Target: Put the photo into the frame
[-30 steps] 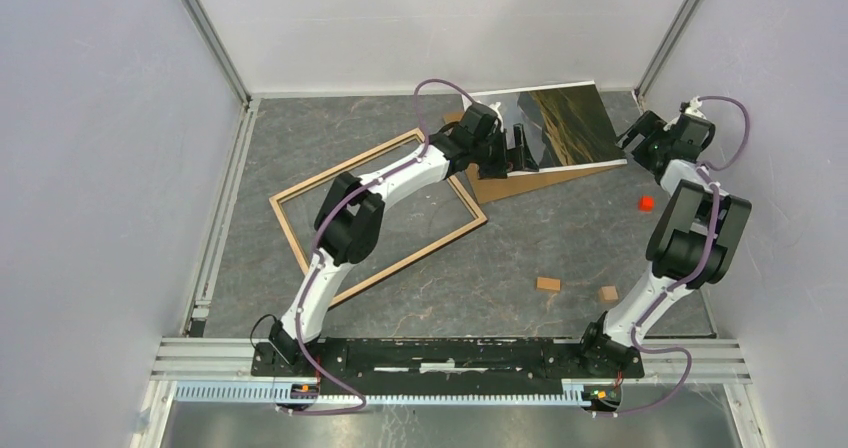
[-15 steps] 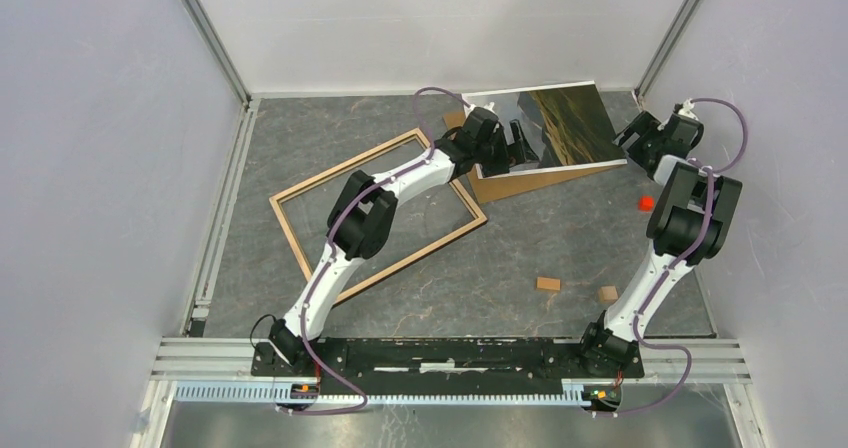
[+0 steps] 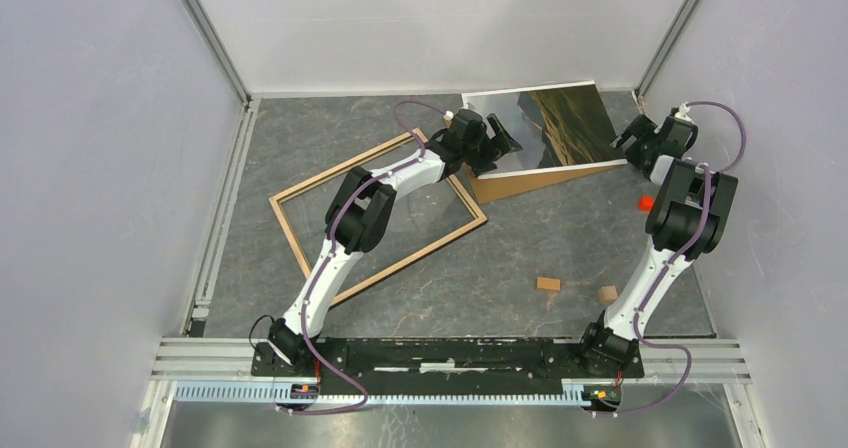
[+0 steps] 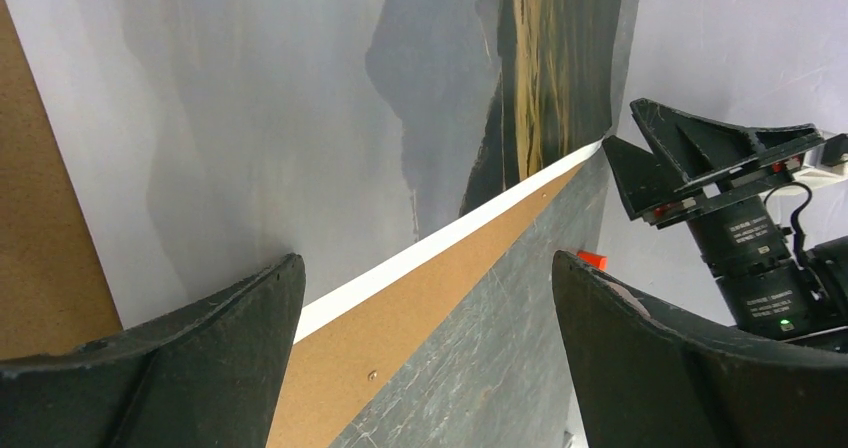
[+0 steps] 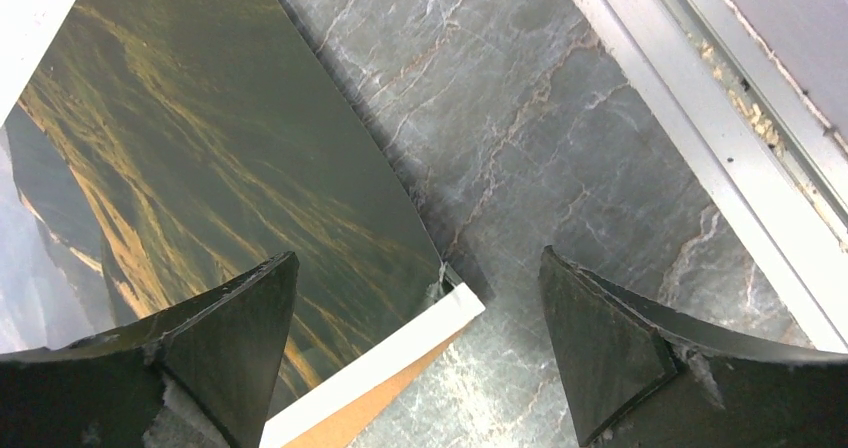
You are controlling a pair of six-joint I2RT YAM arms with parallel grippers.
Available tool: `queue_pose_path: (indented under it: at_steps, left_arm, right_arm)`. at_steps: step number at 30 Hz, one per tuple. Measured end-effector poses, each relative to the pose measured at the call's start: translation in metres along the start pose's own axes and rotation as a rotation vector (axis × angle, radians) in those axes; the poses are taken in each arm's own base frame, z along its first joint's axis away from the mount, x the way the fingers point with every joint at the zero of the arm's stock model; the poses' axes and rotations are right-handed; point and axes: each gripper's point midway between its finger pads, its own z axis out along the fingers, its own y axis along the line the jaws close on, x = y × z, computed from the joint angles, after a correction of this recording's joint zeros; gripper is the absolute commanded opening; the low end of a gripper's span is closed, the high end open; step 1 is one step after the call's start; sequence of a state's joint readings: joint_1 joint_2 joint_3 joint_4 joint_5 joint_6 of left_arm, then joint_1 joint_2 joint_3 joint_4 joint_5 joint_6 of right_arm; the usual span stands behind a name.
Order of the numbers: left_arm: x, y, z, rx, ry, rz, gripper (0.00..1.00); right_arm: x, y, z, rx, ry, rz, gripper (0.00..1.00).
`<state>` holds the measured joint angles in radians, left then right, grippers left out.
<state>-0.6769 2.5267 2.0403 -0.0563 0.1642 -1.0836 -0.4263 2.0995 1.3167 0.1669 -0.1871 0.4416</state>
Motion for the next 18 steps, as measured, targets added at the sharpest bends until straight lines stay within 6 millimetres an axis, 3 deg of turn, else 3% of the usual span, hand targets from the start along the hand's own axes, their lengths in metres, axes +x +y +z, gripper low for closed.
queue_pose_path:
  at_steps: [9,18]
  left_arm:
    - [-0.008,0.002,0.0,0.0,-0.013,-0.076,0.99]
    - [-0.008,0.003,0.0,-0.003,-0.009,-0.087,0.99]
  right_arm:
    - [-0.003,0.014,0.009,-0.056,-0.021,0.038,0.87]
    - [0.009,0.034,0.002,-0.164,-0.01,0.075,0.83]
